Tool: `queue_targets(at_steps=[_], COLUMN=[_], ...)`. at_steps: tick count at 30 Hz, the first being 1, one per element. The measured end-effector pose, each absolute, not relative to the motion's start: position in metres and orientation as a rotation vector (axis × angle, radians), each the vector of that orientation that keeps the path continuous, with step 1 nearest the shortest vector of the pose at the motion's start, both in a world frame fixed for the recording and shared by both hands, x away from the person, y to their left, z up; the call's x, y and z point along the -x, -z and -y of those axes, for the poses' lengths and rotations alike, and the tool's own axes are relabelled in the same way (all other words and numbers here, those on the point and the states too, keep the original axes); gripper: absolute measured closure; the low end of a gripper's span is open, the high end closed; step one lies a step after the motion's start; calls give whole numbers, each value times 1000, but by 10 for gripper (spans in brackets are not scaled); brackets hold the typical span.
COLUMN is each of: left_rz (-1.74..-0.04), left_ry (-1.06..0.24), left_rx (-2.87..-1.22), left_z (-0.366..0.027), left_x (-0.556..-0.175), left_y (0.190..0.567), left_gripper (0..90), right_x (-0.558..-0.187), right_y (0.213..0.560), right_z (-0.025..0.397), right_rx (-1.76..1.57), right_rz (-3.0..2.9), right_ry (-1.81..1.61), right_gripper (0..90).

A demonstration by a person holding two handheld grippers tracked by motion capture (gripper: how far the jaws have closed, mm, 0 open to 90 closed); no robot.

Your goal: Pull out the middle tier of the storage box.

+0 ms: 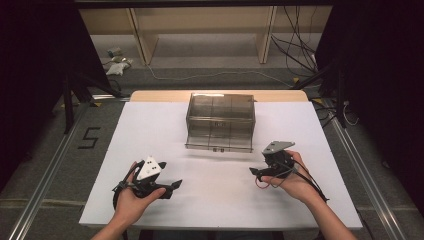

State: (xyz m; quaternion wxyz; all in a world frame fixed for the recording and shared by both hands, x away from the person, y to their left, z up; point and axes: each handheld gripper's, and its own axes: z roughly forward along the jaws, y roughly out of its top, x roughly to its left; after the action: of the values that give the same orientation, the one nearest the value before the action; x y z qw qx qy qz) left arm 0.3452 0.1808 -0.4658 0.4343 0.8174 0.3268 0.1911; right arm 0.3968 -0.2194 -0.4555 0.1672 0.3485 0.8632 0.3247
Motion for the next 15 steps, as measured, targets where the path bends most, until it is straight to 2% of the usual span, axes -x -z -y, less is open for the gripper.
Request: queue_targets(at_steps=[15], left_rz=[-807], left_ry=[-477], left_rx=[-2030], left_z=[-181], left_x=[-345], left_y=[465], left_gripper=[174], right_x=[-375], right_y=[457], right_z=[233], right_rx=[-1094], right_rz=[-2381], right_ry=[-978], right_gripper=[266])
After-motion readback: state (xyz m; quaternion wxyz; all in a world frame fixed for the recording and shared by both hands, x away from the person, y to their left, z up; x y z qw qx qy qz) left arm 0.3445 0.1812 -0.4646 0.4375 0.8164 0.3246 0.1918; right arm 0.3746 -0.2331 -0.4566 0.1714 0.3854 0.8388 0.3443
